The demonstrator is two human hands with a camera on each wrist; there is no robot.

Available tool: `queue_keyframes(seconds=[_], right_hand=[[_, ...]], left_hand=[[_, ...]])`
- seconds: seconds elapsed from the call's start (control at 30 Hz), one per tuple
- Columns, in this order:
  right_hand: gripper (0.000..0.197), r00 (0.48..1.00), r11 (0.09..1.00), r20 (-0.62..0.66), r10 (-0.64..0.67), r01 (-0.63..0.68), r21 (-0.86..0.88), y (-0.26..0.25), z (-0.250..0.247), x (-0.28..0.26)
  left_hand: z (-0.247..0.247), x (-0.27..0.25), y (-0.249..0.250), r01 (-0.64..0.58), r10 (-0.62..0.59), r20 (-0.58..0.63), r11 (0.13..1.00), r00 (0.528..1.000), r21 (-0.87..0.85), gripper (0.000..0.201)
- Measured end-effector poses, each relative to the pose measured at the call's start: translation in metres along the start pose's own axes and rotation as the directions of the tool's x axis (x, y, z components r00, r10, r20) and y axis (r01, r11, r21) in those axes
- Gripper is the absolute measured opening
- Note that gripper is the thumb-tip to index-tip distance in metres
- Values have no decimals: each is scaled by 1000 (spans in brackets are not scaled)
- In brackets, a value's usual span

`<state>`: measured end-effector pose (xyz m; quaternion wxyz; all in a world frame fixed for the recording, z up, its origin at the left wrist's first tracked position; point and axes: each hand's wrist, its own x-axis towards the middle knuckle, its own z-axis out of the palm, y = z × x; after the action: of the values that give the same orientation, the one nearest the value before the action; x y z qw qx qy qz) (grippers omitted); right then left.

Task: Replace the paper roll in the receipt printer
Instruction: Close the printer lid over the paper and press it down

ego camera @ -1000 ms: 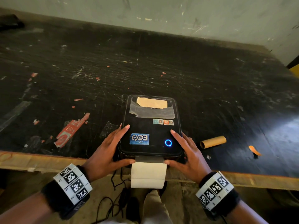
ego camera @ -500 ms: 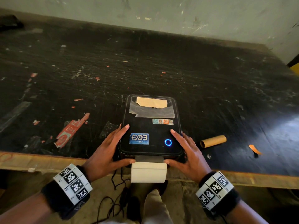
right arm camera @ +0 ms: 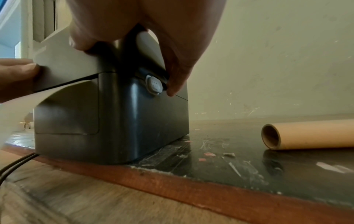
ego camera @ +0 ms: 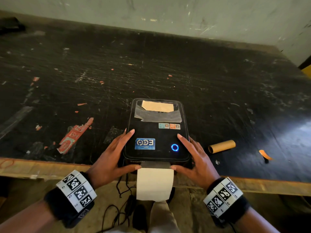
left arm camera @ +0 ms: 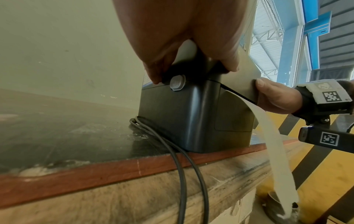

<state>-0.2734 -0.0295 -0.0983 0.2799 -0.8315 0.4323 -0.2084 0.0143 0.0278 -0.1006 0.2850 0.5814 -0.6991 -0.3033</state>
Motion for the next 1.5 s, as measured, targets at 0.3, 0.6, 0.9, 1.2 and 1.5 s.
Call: queue_keyframes(seconds=[0.3,0.6,0.9,1.2,1.5], right_hand=[[86,1000,1000,8,8,-8,-5,0,0,0],[86,1000,1000,15,22,-21,-10,-2,-1,0],[86,1000,1000,-3,20,-20,-9,-1,2,0],[87,1000,1000,-11,26,-26,13,-3,0,-1],[89,999,999,-10,36,-36,15,-4,0,-1]], left_hand=[[0,0,0,15,-15,12,1000,1000,10,97],[0,1,0,25,-25,24,1000,999,15,98],[0,1,-1,-1,2,4,1000,1000,-13,96],[0,0,1,2,-2,16,1000,1000,1,94],[-1,0,1,7,-7,15,1000,1000,13,95]])
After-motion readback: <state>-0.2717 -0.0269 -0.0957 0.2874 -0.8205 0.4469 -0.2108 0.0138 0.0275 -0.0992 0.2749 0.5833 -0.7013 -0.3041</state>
